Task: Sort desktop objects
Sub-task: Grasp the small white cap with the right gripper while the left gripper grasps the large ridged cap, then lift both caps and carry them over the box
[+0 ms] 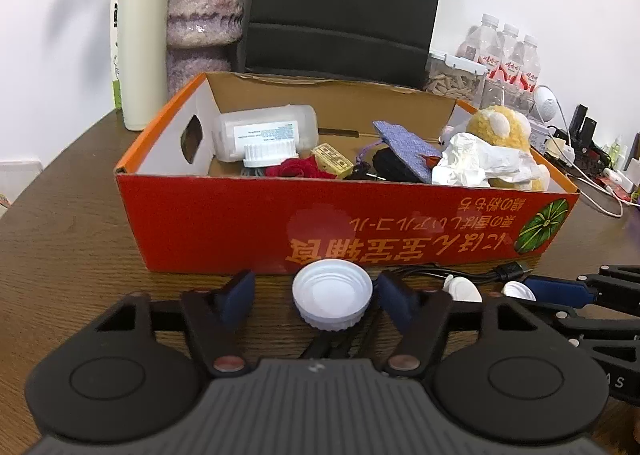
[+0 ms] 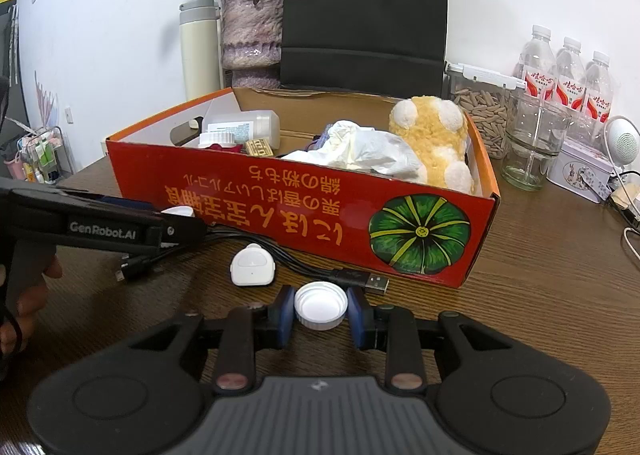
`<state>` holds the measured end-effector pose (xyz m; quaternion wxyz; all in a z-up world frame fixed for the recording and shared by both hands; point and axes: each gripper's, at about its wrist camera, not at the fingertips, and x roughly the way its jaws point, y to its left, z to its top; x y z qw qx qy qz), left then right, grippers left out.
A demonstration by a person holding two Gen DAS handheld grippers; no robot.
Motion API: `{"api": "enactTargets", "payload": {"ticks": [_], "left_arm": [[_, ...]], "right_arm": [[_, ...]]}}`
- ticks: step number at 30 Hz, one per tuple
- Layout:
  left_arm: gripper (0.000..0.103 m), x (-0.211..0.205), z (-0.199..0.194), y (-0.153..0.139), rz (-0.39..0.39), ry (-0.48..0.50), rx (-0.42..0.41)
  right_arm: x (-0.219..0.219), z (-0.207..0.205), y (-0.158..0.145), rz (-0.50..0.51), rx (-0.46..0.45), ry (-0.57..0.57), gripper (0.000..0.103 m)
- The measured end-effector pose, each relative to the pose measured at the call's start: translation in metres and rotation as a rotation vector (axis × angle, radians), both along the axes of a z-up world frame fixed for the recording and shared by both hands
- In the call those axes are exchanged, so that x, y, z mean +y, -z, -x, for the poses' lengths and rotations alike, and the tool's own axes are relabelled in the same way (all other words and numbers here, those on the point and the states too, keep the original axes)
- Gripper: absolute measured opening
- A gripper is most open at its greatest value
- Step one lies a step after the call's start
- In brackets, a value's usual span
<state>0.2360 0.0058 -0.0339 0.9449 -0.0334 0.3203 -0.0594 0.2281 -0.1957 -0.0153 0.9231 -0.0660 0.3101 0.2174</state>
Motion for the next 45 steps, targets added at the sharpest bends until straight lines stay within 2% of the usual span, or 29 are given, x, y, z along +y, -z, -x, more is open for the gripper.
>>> {"api": "enactTargets", "payload": {"ticks": [2, 3, 5, 21, 27, 32, 40, 45], "left_arm": [[0.052, 0.0, 0.001, 0.0, -0.004, 0.006, 0.0], [0.043, -0.001, 0.001, 0.0, -0.007, 0.008, -0.001], [0.041, -0.002, 0.002, 0.0, -0.01, 0.014, -0.003], [0.041, -0.004, 0.017, -0.009, -0.026, 0.045, -0.059], [0.041, -0.01, 0.033, -0.025, -0.028, 0.089, -0.13], [0.041, -0.012, 0.042, -0.044, -0.01, 0.111, -0.208], [0.041, -0.011, 0.026, -0.068, 0.021, 0.093, -0.298], [0.041, -0.012, 0.009, -0.071, 0.021, 0.051, -0.336]], "right_arm": [[0.0, 0.0, 0.0, 0.0, 0.0, 0.0, 0.027], [0.0, 0.0, 0.0, 0.0, 0.0, 0.0, 0.027], [0.0, 0.0, 0.0, 0.001, 0.0, 0.0, 0.027], [-0.002, 0.002, -0.002, -0.018, -0.009, 0.002, 0.027], [-0.001, 0.011, -0.008, -0.034, -0.056, -0.03, 0.027], [-0.001, 0.018, -0.027, -0.084, -0.121, -0.045, 0.027], [0.015, 0.005, -0.059, -0.138, -0.237, -0.061, 0.027], [0.027, -0.015, -0.066, -0.147, -0.279, -0.053, 0.027]]}}
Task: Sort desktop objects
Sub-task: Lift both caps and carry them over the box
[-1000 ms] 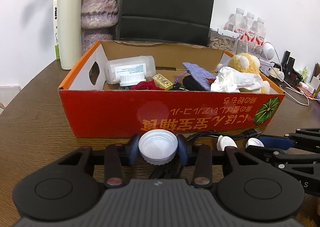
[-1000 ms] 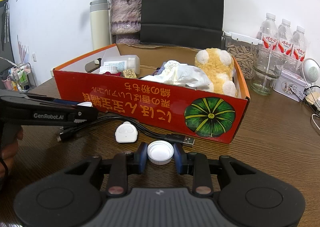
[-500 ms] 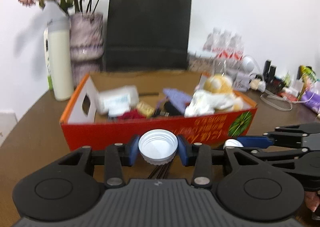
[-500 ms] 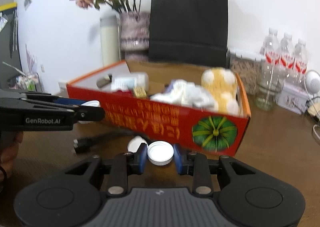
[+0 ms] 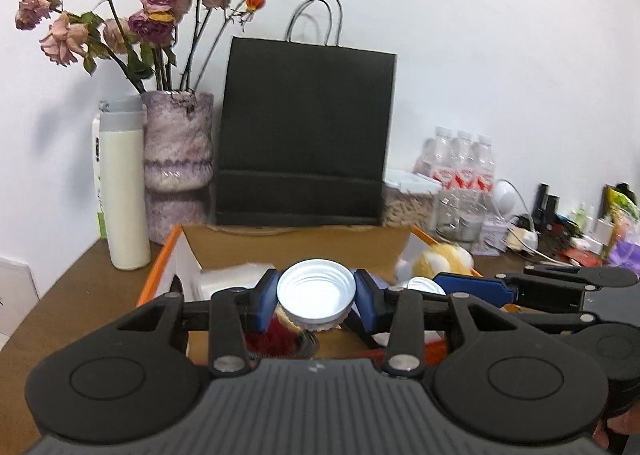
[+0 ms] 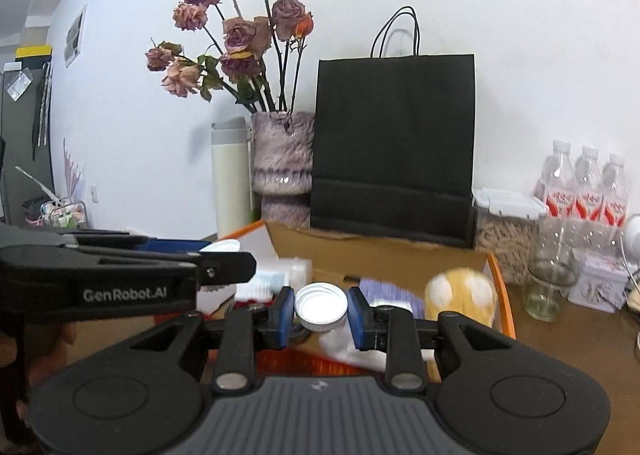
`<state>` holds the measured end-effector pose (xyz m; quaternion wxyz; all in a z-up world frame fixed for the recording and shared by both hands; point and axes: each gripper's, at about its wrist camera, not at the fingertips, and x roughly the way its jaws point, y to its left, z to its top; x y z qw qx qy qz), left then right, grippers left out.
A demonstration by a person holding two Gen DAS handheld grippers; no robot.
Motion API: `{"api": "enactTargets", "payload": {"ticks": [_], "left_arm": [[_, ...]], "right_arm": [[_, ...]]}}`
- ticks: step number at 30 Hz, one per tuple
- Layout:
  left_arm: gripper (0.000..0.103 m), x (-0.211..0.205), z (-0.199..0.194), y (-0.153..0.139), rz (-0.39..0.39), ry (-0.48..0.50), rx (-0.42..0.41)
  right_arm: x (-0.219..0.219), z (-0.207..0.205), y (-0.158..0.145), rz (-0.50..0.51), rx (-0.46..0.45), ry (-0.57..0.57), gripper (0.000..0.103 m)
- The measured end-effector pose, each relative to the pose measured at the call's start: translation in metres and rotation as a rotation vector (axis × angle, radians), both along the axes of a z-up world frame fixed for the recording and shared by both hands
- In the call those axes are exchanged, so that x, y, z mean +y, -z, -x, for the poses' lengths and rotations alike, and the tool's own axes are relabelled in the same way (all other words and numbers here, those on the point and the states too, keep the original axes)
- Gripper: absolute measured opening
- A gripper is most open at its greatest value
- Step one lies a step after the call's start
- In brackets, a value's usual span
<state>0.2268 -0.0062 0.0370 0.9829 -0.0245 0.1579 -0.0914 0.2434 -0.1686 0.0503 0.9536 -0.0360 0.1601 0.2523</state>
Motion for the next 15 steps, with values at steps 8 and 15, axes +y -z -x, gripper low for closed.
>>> {"api": "enactTargets", "payload": {"ticks": [8, 15], "left_arm": [[0.041, 0.002, -0.031, -0.001, 0.009, -0.076, -0.044], [0.041, 0.007, -0.059, 0.011, -0.002, -0.149, -0.033]], "right_arm": [[0.006, -0.039, -0.001, -0.033, -0.01, 0.05, 0.027], [0.011, -0.066, 0.011, -0.031, 0.024, 0.083, 0.027]]}}
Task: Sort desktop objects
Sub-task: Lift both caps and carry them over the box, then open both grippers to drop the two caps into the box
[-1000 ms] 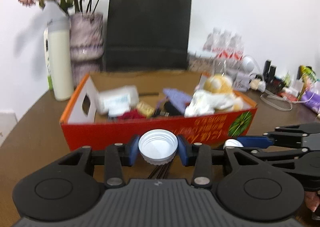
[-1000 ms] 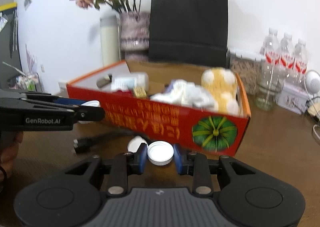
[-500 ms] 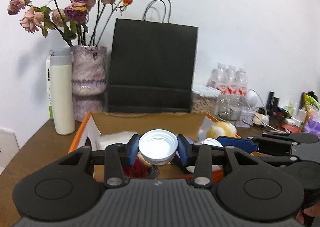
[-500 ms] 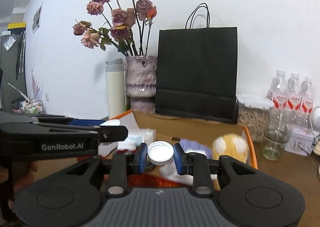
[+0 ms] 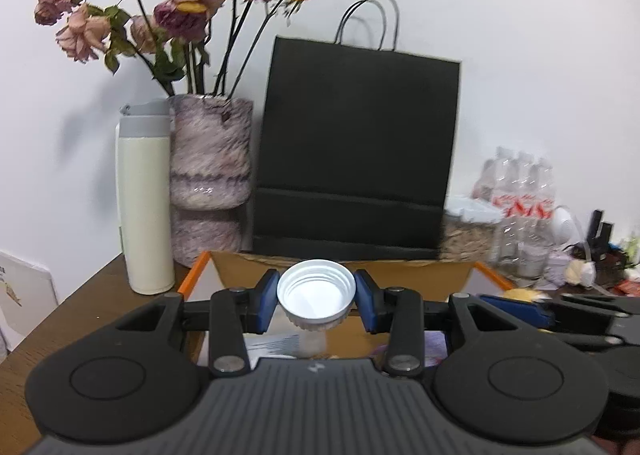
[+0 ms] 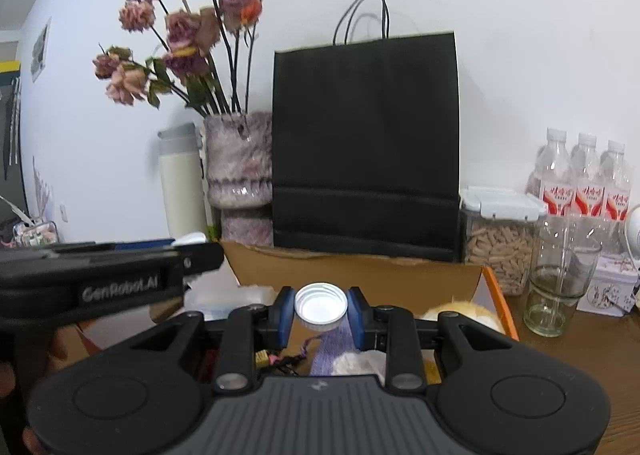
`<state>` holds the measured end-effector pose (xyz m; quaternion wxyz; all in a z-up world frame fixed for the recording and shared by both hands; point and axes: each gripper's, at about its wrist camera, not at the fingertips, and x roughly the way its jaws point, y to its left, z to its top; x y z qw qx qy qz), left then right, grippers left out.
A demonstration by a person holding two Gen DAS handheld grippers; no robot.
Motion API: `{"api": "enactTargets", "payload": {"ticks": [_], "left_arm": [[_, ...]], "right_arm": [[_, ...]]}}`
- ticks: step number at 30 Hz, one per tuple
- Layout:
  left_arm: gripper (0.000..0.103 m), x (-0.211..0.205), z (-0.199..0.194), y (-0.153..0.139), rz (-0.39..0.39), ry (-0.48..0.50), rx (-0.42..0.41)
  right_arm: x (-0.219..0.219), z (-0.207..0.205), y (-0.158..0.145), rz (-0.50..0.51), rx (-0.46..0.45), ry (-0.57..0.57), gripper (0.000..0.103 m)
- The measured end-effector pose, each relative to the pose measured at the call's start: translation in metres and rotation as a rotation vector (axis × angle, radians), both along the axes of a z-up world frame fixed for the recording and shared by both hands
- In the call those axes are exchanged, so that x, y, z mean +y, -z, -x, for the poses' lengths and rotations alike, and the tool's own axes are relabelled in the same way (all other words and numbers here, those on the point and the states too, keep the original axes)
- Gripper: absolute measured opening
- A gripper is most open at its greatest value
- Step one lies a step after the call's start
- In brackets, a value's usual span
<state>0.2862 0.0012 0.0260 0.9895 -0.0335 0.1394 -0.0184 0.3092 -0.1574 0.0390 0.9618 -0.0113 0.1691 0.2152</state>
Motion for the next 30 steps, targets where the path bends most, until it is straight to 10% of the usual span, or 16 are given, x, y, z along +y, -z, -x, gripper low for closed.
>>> {"api": "enactTargets", "payload": {"ticks": [15, 23, 30], "left_arm": [[0.049, 0.003, -0.008, 0.029, -0.075, -0.011, 0.103], [0.103, 0.003, 0.001, 0.027, -0.078, -0.044, 0.054], [0.103, 0.005, 0.006, 0.027, -0.078, -0.047, 0.012]], "right_arm": [[0.005, 0.005, 0.027, 0.114, 0.018, 0.023, 0.028], [0.006, 0.01, 0.029, 0.124, 0.009, 0.021, 0.083], [0.004, 0.013, 0.029, 0.103, 0.012, 0.027, 0.101]]}}
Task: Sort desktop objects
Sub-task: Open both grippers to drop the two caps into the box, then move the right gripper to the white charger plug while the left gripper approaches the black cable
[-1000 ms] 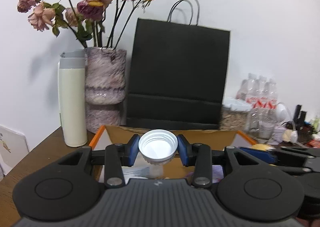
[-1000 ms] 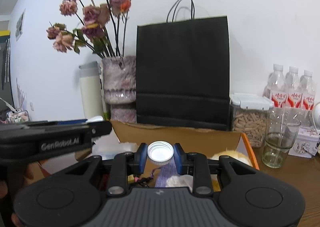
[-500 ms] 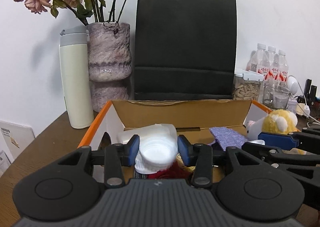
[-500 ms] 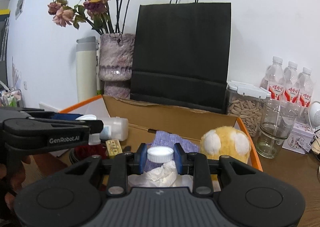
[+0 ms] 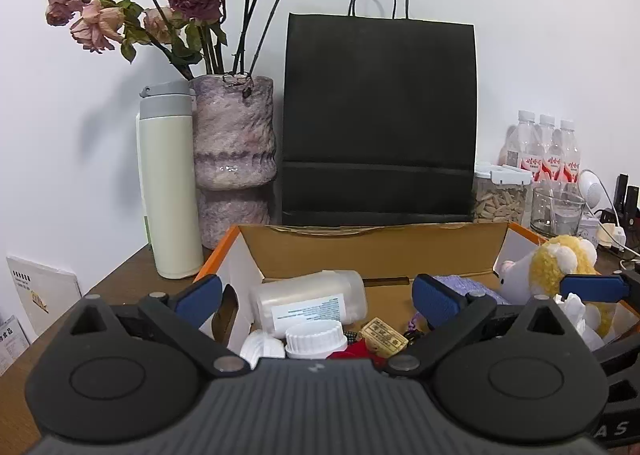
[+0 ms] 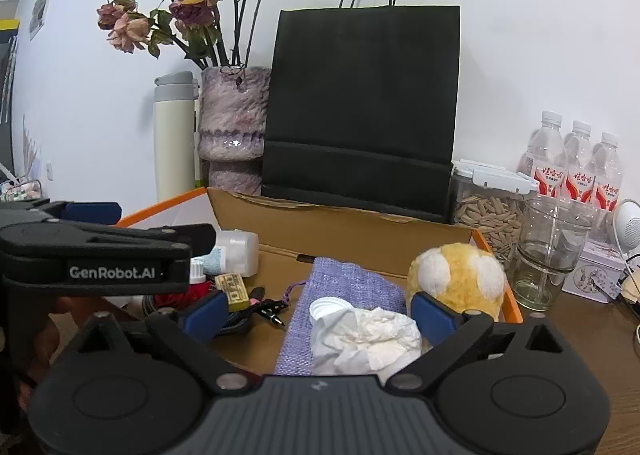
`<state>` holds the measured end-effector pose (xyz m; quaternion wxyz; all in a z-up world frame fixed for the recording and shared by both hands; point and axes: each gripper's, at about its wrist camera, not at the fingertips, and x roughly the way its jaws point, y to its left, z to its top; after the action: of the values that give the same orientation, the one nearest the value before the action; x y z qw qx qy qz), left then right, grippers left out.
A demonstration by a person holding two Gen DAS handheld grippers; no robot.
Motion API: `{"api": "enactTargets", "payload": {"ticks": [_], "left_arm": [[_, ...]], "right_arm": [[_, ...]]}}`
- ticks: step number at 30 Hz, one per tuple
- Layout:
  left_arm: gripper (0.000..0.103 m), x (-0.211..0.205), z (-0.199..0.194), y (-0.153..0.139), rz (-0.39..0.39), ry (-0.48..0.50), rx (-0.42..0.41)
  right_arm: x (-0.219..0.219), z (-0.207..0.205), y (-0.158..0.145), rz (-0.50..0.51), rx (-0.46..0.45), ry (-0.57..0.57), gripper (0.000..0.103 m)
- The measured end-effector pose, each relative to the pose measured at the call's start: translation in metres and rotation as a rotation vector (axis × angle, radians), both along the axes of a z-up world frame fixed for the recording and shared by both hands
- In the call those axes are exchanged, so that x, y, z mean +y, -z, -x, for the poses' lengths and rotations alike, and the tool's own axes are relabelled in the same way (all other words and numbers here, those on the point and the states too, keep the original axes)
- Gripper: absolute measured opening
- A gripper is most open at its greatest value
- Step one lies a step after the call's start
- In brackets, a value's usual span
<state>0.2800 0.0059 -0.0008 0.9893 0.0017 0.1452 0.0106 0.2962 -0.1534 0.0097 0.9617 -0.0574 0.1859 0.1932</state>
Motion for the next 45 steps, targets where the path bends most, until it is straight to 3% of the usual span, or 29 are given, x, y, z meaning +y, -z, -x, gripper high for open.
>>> {"api": "enactTargets", "payload": {"ticks": [11, 24, 34, 45], "left_arm": [[0.103, 0.006, 0.012, -0.002, 0.012, -0.018, -0.032], [0.103, 0.017, 0.049, -0.007, 0.004, 0.042, -0.056], [0.103, 0.03, 0.068, 0.004, -0.017, 0.043, 0.048], [0.103, 0.034, 0.078, 0.021, -0.002, 0.074, 0.21]], "right_arm": [[0.0, 0.015, -0.004, -0.007, -0.03, -0.005, 0.103], [-0.022, 0.061, -0.013, -0.033, -0.074, -0.033, 0.103], [-0.037, 0.084, 0.004, 0.036, 0.023, -0.048, 0.103], [-0.031, 0.078, 0.018, 0.041, 0.18, -0.114, 0.102]]}}
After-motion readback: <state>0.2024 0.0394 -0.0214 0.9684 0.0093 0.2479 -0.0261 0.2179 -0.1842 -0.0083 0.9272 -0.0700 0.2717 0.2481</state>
